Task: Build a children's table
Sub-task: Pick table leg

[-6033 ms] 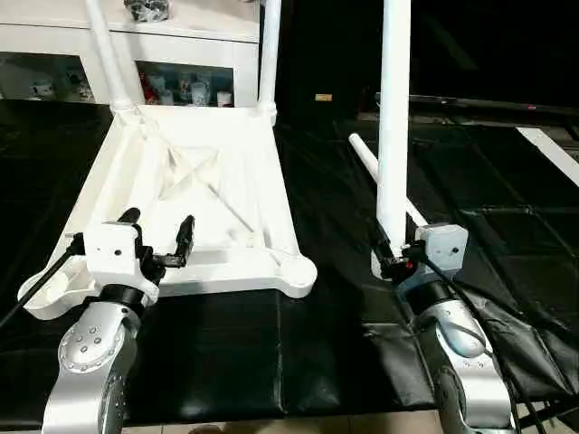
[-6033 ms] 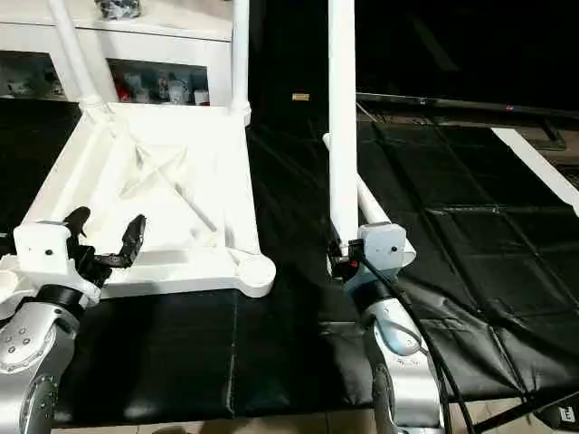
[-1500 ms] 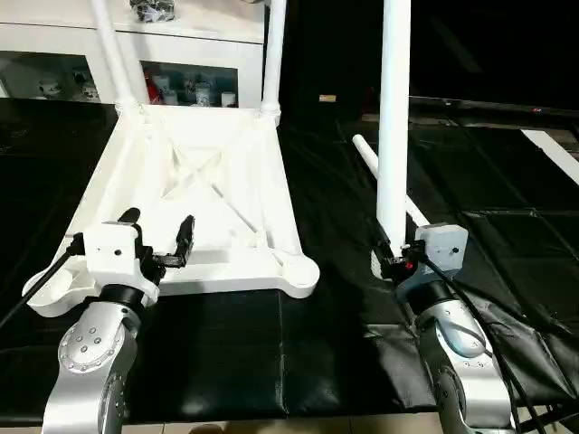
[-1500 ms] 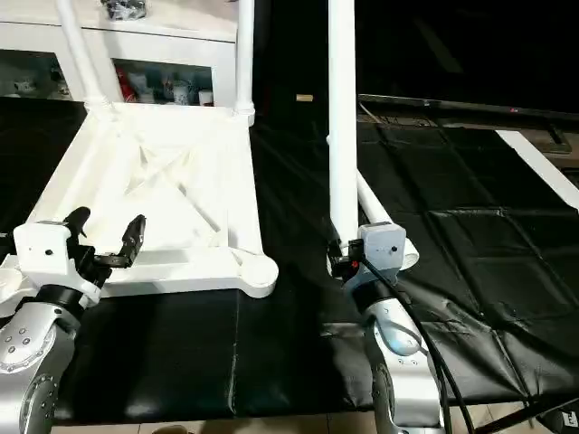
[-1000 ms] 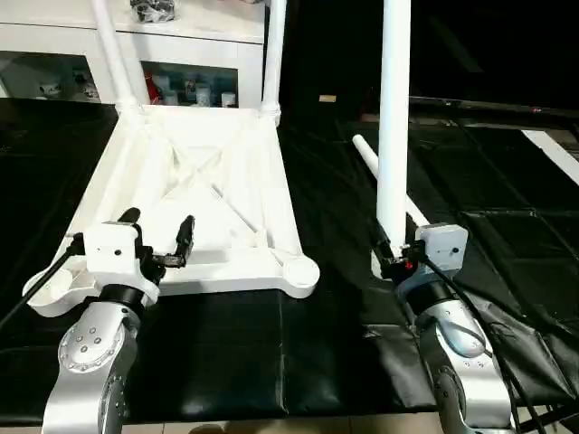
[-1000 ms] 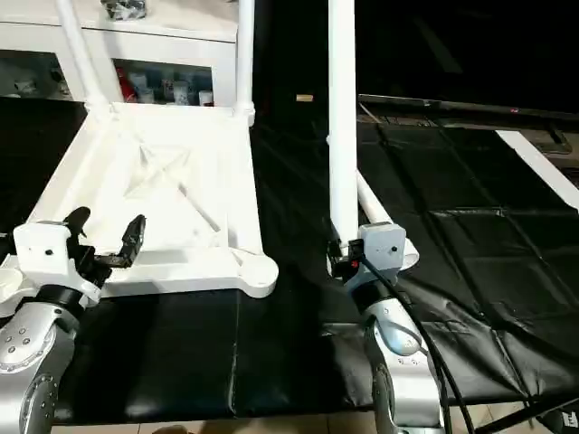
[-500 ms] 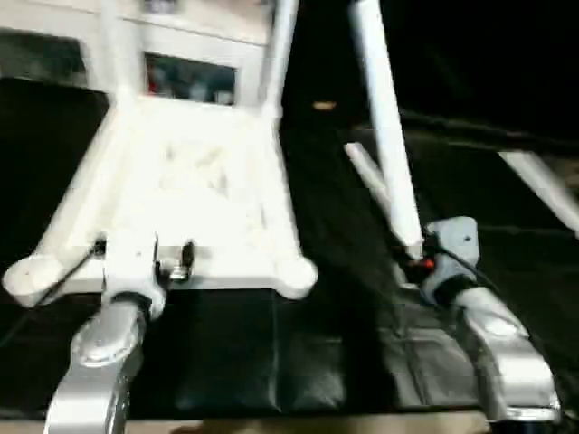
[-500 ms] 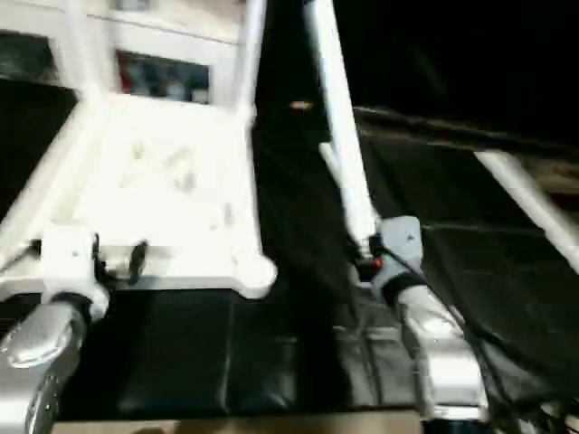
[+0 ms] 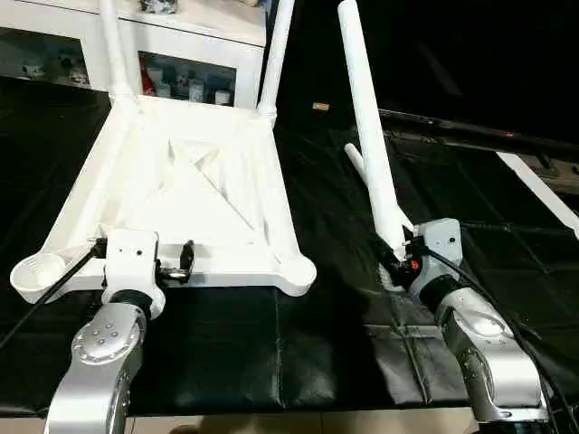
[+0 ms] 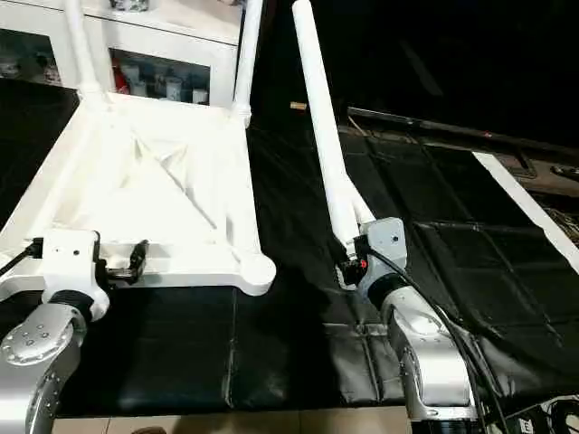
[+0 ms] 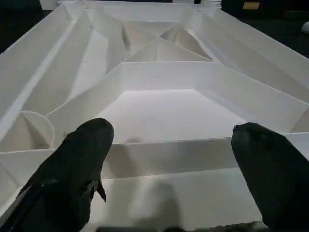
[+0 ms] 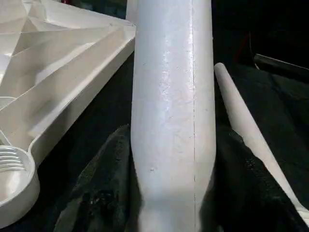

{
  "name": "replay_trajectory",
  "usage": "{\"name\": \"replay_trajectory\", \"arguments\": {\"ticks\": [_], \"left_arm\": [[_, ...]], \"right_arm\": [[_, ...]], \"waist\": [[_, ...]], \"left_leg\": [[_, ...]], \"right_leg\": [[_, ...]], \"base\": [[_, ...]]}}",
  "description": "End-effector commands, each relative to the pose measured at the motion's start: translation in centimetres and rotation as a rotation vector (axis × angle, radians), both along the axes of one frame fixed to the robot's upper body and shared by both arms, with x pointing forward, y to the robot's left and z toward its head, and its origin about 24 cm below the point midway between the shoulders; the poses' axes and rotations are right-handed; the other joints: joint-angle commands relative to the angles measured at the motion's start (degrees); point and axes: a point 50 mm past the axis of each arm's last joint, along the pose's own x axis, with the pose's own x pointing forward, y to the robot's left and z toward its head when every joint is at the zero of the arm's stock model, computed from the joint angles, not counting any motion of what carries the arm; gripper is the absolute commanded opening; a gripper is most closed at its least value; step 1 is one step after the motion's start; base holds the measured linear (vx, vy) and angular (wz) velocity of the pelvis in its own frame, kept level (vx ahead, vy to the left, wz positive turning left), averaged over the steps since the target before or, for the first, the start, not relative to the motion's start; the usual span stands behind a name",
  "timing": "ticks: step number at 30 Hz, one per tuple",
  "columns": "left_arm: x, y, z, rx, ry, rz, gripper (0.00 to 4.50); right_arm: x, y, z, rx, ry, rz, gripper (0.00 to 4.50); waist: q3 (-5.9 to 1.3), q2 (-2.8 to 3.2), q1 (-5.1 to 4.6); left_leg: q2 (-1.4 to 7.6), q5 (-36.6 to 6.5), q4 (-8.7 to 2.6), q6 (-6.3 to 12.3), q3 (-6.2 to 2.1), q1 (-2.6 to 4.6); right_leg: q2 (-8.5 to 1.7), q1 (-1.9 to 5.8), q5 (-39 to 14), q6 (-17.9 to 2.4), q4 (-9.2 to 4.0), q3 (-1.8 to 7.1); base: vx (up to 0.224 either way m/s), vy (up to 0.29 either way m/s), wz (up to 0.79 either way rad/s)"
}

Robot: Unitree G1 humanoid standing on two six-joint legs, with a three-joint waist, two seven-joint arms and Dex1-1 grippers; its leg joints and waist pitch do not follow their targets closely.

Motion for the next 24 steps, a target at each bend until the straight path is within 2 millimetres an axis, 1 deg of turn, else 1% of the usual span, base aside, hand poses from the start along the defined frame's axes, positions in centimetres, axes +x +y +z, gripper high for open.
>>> {"name": "replay_trajectory", "arguments": {"ticks": [1, 7, 8, 9, 10, 11, 12, 13, 14, 15, 16, 17, 18, 19, 20, 21, 22, 23, 24], "left_arm": [[0.1, -0.5, 0.4, -0.001, -0.016, -0.017, 4.50], [0.1, -0.5, 0.4, -0.001, -0.016, -0.017, 4.50], [0.7, -0.7, 1.6, -0.003, -0.040, -0.033, 4.50], [2.2, -1.5, 4.0, 0.012, -0.099, -0.110, 4.50], [3.1, -2.1, 5.7, 0.027, -0.139, -0.165, 4.50], [3.5, -2.3, 6.6, 0.038, -0.159, -0.194, 4.50], [3.9, -2.4, 7.1, 0.044, -0.168, -0.213, 4.50], [4.0, -2.3, 7.1, 0.042, -0.165, -0.211, 4.50], [4.0, -2.2, 7.0, 0.048, -0.158, -0.209, 4.50], [4.1, -2.1, 6.9, 0.052, -0.154, -0.208, 4.50], [4.1, -2.1, 6.7, 0.053, -0.145, -0.209, 4.50], [4.1, -2.1, 6.7, 0.053, -0.145, -0.209, 4.50], [4.2, -2.1, 6.5, 0.051, -0.134, -0.210, 4.50], [4.2, -2.1, 6.4, 0.050, -0.128, -0.211, 4.50], [4.3, -2.1, 6.4, 0.049, -0.121, -0.212, 4.50], [4.3, -2.2, 6.4, 0.049, -0.116, -0.214, 4.50], [4.4, -2.2, 6.4, 0.047, -0.111, -0.217, 4.50], [4.4, -2.3, 6.3, 0.046, -0.109, -0.219, 4.50], [4.5, -2.4, 6.3, 0.038, -0.110, -0.222, 4.50]], "right_arm": [[0.0, -0.8, 0.4, -0.008, -0.016, -0.024, 1.93], [0.0, -0.8, 0.4, -0.008, -0.016, -0.024, 1.93], [0.3, -0.5, 1.2, -0.003, -0.030, -0.018, 1.93], [1.4, 0.4, 3.1, 0.137, -0.109, -0.115, 1.93], [2.1, 1.0, 4.5, 0.246, -0.153, -0.184, 1.93], [2.4, 1.3, 5.1, 0.301, -0.175, -0.233, 1.93], [2.8, 1.6, 5.2, 0.295, -0.187, -0.258, 1.93], [2.9, 1.6, 5.0, 0.255, -0.187, -0.249, 1.93], [3.1, 1.4, 4.7, 0.184, -0.194, -0.266, 1.93], [3.2, 1.3, 4.4, 0.137, -0.199, -0.277, 1.93], [3.2, 1.1, 4.0, 0.097, -0.170, -0.303, 1.93], [3.2, 1.1, 4.0, 0.097, -0.170, -0.303, 1.93], [2.8, 1.0, 3.5, 0.113, -0.137, -0.241, 1.93], [2.6, 1.0, 3.6, 0.118, -0.136, -0.198, 1.93], [2.5, 1.1, 3.6, 0.123, -0.139, -0.173, 1.93], [2.3, 1.1, 3.7, 0.139, -0.134, -0.156, 1.93], [2.3, 1.0, 3.8, 0.137, -0.136, -0.155, 1.93], [2.2, 1.0, 3.9, 0.126, -0.141, -0.146, 1.93], [2.1, 1.2, 4.1, 0.135, -0.151, -0.098, 1.93]], "waist": [[-2.28, 1.31, 0.09], [-2.34, 1.30, 0.13], [-2.41, 2.71, 0.32], [-2.89, 14.07, 1.66], [-1.98, 7.31, -0.13], [-2.14, 6.89, -0.17], [-2.55, 6.43, 0.26], [-2.12, 6.61, 0.96], [-1.85, 6.77, 1.13], [-1.46, 7.20, 1.15], [-1.44, 7.47, 1.08], [-1.79, 7.85, 1.00], [-2.68, 8.33, 0.97], [-3.04, 8.43, 0.95], [-3.35, 8.65, 0.91], [-3.61, 8.63, 0.93], [-3.61, 8.63, 0.93], [-3.58, 8.43, 0.78], [-3.48, 8.38, 0.76]], "left_leg": [[1.67, -24.51, -4.45, -2.60, -1.37, 1.36], [1.71, -23.59, -4.53, -2.49, -1.32, 1.21], [1.69, -23.81, -4.62, -2.74, -1.44, 1.38], [1.05, -27.63, -4.58, -5.18, -3.08, 2.39], [1.34, -31.94, -4.56, -3.35, -2.47, 2.28], [1.35, -34.07, -4.73, -3.91, -3.41, 1.92], [1.14, -31.21, -4.61, -3.67, -3.09, 1.64], [0.62, -24.99, -4.53, -2.32, -2.41, 1.19], [0.28, -23.37, -4.48, -1.72, -1.93, 1.21], [0.16, -22.36, -4.66, -1.31, -1.75, 1.26], [-0.02, -22.66, -4.53, -1.53, -1.72, 1.39], [-0.34, -23.46, -4.23, -1.92, -1.69, 1.68], [-0.34, -22.40, -4.13, -1.96, -1.83, 1.81], [-0.08, -21.22, -4.31, -1.83, -2.02, 1.39], [0.37, -19.06, -4.66, -1.47, -2.20, 0.63], [0.66, -17.58, -4.58, -1.02, -2.23, 0.55], [0.66, -17.58, -4.58, -1.02, -2.23, 0.55], [0.56, -15.29, -4.48, -0.50, -2.02, 0.01], [0.54, -15.32, -4.44, -0.38, -1.90, 0.09]], "right_leg": [[-4.35, 0.79, -28.19, -0.02, -6.06, 2.27], [-4.30, 0.93, -26.23, -0.42, -5.80, 2.36], [-4.34, 0.91, -25.43, -0.71, -5.60, 2.48], [-4.73, 0.17, -21.50, -2.51, -3.99, 2.94], [-3.64, -0.08, -22.51, -3.48, -6.19, 1.37], [-3.45, 1.30, -24.91, -3.79, -5.57, 0.66], [-4.24, 1.77, -23.78, -3.83, -5.13, 1.21], [-4.65, 1.74, -22.51, -4.48, -5.00, 2.09], [-4.56, 1.50, -23.99, -3.96, -5.29, 2.44], [-4.96, 1.27, -29.23, -2.57, -5.82, 2.69], [-4.90, 1.20, -32.63, -1.58, -6.18, 2.59], [-4.82, 1.08, -37.44, 0.43, -6.74, 2.26], [-4.72, 1.28, -35.04, 0.92, -6.43, 2.39], [-4.60, 1.62, -31.64, 0.48, -5.98, 2.42], [-4.24, 2.12, -24.26, -0.78, -5.21, 2.45], [-4.08, 2.08, -18.09, -2.73, -4.52, 2.54], [-4.08, 2.08, -18.09, -2.73, -4.52, 2.54], [-4.00, 2.35, -13.55, -4.89, -3.93, 2.50], [-3.98, 2.25, -13.55, -5.22, -3.99, 2.52]], "base": [[0.000, 0.000, 0.00], [0.000, 0.000, 0.00], [0.000, 0.000, 0.00], [0.000, 0.000, 0.00], [-0.057, 0.023, -0.07], [-0.057, 0.023, -0.07], [-0.072, 0.055, -0.13], [0.000, 0.000, 0.00], [0.000, 0.000, 0.00], [0.000, 0.000, 0.00], [0.000, 0.000, 0.00], [0.000, 0.000, 0.00], [0.000, 0.000, 0.00], [0.000, 0.000, 0.00], [0.000, 0.000, 0.00], [0.000, 0.000, 0.00], [0.000, 0.000, 0.00], [0.000, 0.000, 0.00], [0.000, 0.000, 0.00]]}}
